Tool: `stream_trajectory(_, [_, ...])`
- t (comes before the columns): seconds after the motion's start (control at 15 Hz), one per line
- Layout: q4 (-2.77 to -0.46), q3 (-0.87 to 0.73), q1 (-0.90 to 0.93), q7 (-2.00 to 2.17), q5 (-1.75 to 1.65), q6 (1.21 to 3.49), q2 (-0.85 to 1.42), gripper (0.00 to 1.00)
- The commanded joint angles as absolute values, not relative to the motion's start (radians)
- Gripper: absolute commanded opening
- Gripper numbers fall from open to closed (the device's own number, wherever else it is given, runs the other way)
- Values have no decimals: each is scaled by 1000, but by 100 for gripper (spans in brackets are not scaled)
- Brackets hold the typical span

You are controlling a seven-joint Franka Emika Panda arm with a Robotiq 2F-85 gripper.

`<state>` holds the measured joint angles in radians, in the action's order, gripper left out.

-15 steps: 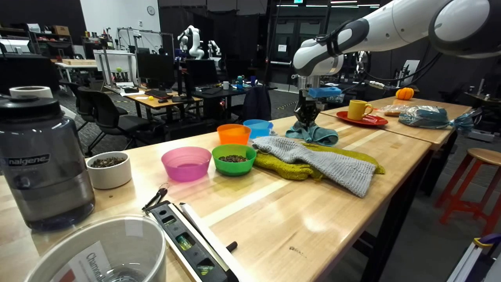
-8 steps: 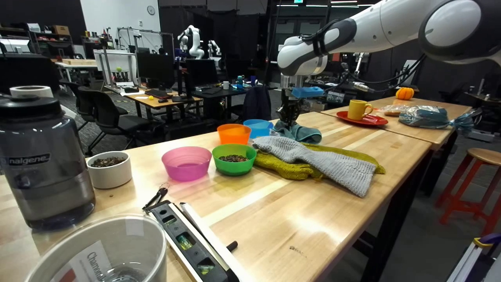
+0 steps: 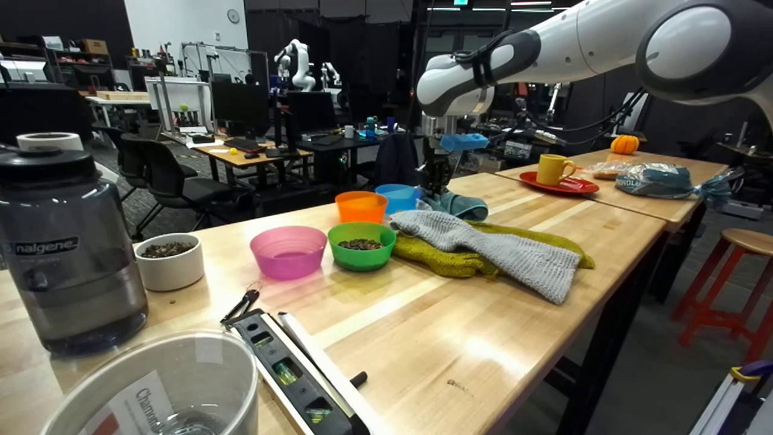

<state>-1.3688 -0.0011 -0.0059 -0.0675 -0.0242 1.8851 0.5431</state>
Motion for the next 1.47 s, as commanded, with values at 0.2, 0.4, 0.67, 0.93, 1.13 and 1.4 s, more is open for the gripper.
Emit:
stream_trajectory(0.2, [-1351, 1, -6, -87, -37, 1803, 514, 75])
stream_trajectory(0.4, [-1359, 0, -11, -96, -35, 1779, 489, 95])
stream_trajectory(0.67, [-1373, -5, -24, -117, -35, 1751, 451, 100])
stream_trajectory(0.93, [-1385, -13, -46, -153, -36, 1723, 419, 100])
stream_trajectory(1.13, [-1408, -19, -70, -179, -27, 1720, 384, 100])
stream_trajectory(1.4, [-1468, -24, -111, -208, 7, 1725, 315, 100])
